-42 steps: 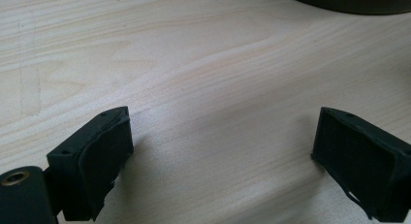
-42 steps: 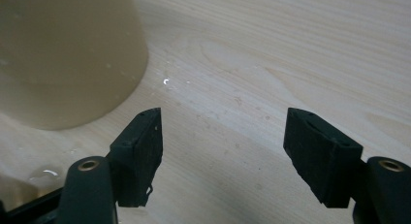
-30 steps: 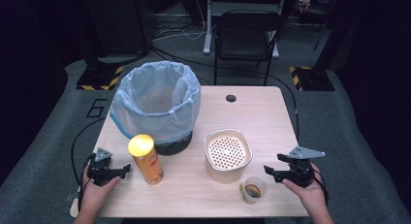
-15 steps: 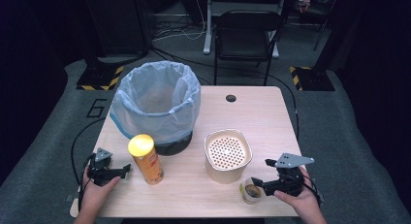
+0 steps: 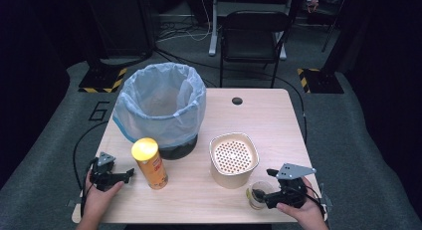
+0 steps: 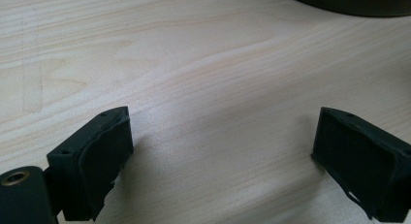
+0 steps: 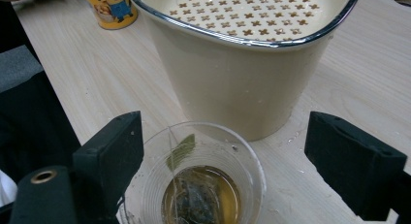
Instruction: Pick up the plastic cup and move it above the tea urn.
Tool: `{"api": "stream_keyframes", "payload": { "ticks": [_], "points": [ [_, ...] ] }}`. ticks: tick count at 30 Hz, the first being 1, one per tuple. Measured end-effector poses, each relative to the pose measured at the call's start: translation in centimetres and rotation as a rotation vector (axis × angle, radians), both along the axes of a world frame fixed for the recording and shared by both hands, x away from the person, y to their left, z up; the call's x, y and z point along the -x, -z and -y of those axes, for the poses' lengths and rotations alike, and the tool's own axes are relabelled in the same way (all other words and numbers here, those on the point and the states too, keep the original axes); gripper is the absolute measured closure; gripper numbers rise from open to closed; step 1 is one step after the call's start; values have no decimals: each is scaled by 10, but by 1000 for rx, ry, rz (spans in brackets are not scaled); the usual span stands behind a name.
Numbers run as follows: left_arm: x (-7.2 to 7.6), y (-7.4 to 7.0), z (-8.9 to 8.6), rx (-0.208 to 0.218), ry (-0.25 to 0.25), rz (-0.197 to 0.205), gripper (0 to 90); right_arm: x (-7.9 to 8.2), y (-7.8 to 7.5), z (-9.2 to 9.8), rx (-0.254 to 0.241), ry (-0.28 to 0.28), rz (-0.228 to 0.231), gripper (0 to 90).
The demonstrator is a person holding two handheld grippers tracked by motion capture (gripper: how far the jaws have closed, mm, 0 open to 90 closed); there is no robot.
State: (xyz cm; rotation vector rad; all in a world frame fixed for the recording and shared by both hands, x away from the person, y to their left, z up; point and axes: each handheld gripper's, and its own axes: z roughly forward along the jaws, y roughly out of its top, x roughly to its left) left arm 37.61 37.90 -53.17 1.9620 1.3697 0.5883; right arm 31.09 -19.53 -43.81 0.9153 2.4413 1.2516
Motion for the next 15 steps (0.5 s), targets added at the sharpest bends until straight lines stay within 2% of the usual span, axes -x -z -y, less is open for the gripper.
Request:
{"api": "stream_keyframes", "payload": {
  "ticks": [4, 5, 9, 15],
  "points": [
    [0, -1, 0, -4, 2, -7, 69, 5, -1, -1, -4, -4, 4, 138],
    [0, -1, 0, -4, 3, -10, 69, 9, 1, -2, -14, -7, 2, 138],
    [0, -1, 0, -3, 2, -11, 69, 13, 10, -4, 2, -25, -12, 138],
    [0, -1, 0, -3, 2, -10, 69, 15, 22, -6, 15, -20, -25, 138]
  ]
}}
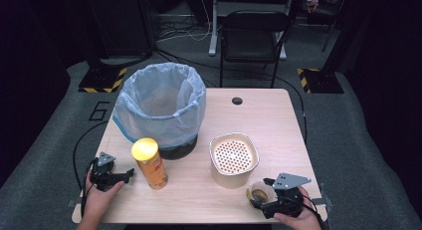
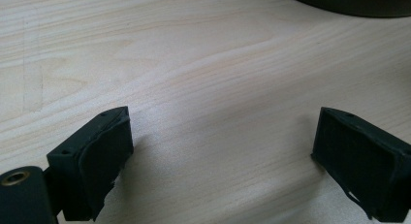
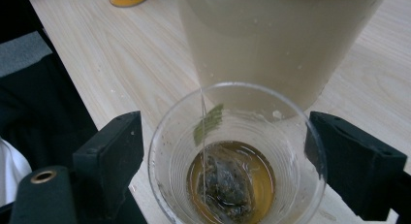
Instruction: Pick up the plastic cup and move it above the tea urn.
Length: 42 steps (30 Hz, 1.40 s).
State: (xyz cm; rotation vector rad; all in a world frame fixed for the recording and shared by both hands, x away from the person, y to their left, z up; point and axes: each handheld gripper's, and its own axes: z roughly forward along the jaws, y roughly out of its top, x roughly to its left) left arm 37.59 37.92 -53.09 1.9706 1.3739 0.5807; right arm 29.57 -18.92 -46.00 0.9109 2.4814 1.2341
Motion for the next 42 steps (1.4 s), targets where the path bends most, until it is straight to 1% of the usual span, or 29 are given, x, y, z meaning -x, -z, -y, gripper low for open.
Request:
{"api": "stream_keyframes", "payload": {
  "ticks": [1, 2, 3, 4, 6, 8, 13, 14, 15, 16, 18, 19, 20, 22, 24, 25, 26, 27, 28, 29, 31, 32, 34, 36, 37, 38, 41, 42],
  "points": [
    [0, 0, 0, 0, 0, 0, 69, 0, 0, 0, 0, 0, 0, 138],
    [0, 0, 0, -1, 1, 0, 69, -1, 4, 0, 21, -2, -2, 138],
    [0, 0, 0, -1, 1, 0, 69, -1, 4, 0, 21, -2, -2, 138],
    [0, 0, 0, -2, 1, -1, 69, -1, 9, 0, 19, -7, -9, 138],
    [0, 0, 0, -1, 1, 0, 69, -1, 11, 0, 20, -4, -6, 138],
    [0, 0, 0, -1, 1, -1, 68, -2, 15, 0, 27, 2, -15, 142],
    [0, 0, 0, -1, 1, -1, 69, -3, 22, 0, 37, 11, -10, 149],
    [0, 0, 0, 0, 0, 0, 69, -4, 24, 1, 38, 9, -9, 161],
    [0, 0, 0, 0, 0, 0, 68, -4, 24, 1, 38, 9, -9, 161],
    [0, 0, 0, 0, 0, -1, 69, -4, 27, 1, 40, 12, -6, 186],
    [0, 0, 0, 6, -1, -2, 69, -4, 28, 1, 35, 14, -9, 203],
    [0, 0, 0, 2, -1, -1, 68, -4, 29, 1, 35, 3, -3, 216],
    [0, 0, 0, 3, -3, 3, 68, -4, 29, 1, 35, 3, -3, 216],
    [-1, 0, 0, 2, -1, 2, 69, -3, 29, 1, 26, 8, 4, 252],
    [-1, 0, 0, 7, -1, 1, 68, -3, 28, 1, 27, 5, 3, 257],
    [-1, 0, 0, 2, -1, 2, 68, -3, 28, 2, 29, 11, 5, 257],
    [-1, 0, 0, 2, -1, 2, 68, -3, 28, 2, 17, 20, -1, 259],
    [-1, 0, 0, 2, -1, 2, 69, -3, 27, 2, 9, 13, -6, 264],
    [-1, 0, 1, 7, -3, 1, 68, -3, 27, 3, 3, 10, 6, 263],
    [-1, 0, 0, 1, 0, 2, 69, -2, 26, 3, -5, 21, 8, 262],
    [-1, 0, 0, 6, -1, 0, 68, -2, 25, 3, 6, 19, 18, 263],
    [-1, 0, 0, 1, 0, 2, 68, -1, 24, 3, 13, 19, 22, 269],
    [-1, 0, 0, 5, -2, 1, 68, -1, 25, 2, 5, 20, 26, 280],
    [-1, 0, 0, 1, 0, 2, 68, -2, 25, 3, 10, 15, 27, 284],
    [-1, 0, 0, 7, -1, 0, 68, -2, 25, 3, 11, 7, 26, 290],
    [-1, 0, 0, 7, 0, 0, 68, -2, 25, 4, 13, 5, 33, 300],
    [-1, 0, 0, 2, 0, 2, 69, -2, 25, 4, 10, 1, 32, 310],
    [-1, 1, 1, 8, -7, 17, 69, -2, 25, 4, 8, 0, 33, 322]
  ]
}}
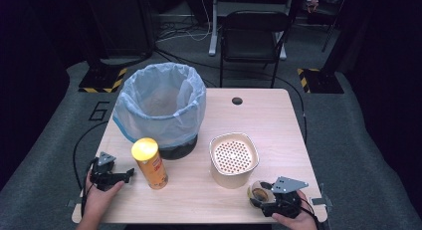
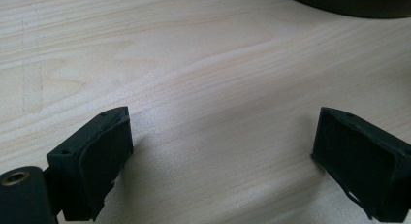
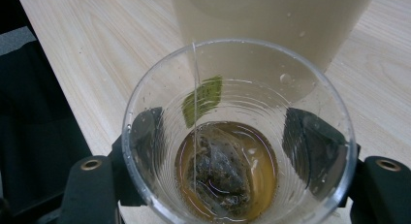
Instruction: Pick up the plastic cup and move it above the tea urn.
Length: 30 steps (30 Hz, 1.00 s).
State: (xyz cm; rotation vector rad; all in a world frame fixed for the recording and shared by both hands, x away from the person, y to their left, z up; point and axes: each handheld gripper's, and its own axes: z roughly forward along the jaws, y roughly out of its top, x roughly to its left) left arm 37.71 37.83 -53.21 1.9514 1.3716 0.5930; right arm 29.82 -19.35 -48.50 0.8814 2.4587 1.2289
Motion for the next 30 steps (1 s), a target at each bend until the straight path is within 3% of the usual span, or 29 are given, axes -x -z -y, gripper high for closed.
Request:
{"api": "stream_keyframes", "payload": {
  "ticks": [13, 30],
  "points": [
    [0, 0, 1, 9, -2, -3, 68, -3, -3, 5, 30, 20, 14, 330],
    [0, 0, 0, 7, -2, -5, 69, -29, -7, 28, 43, 65, 24, 338]
  ]
}}
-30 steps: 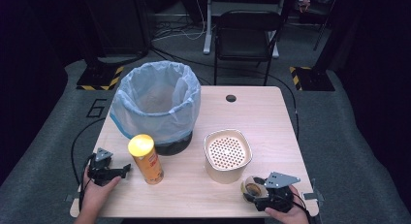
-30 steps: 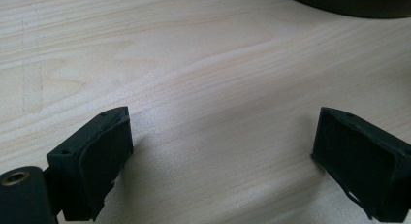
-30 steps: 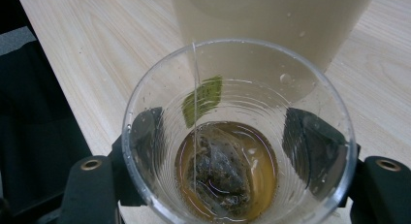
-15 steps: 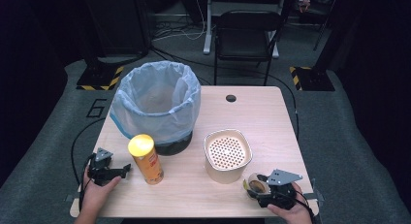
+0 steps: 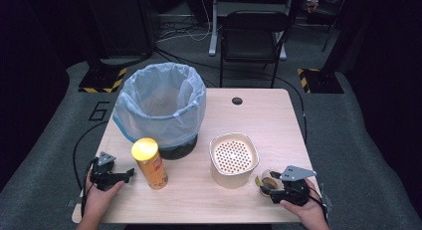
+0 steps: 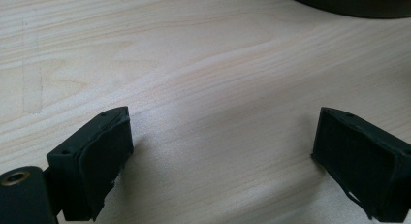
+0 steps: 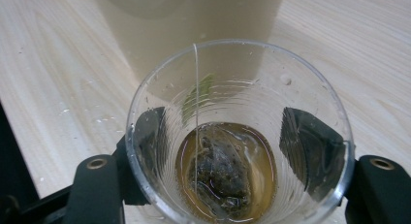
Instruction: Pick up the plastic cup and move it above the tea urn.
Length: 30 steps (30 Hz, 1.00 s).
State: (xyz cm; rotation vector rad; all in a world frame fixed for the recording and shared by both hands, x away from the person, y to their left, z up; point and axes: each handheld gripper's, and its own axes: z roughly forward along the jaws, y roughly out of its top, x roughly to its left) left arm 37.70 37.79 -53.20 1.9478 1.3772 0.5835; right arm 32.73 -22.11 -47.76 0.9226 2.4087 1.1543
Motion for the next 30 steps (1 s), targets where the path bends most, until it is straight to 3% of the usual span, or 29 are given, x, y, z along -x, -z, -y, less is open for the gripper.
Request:
{"api": "stream_keyframes", "payload": {
  "ticks": [19, 23, 30],
  "points": [
    [0, 0, 0, 1, -1, 0, 69, -19, -6, 16, -21, 56, 16, 347],
    [0, 0, 0, 0, 0, 0, 69, -23, -11, 18, 1, 47, 22, 349],
    [0, 0, 0, -1, 1, 0, 69, -34, -31, 20, 48, 10, 76, 355]
  ]
}}
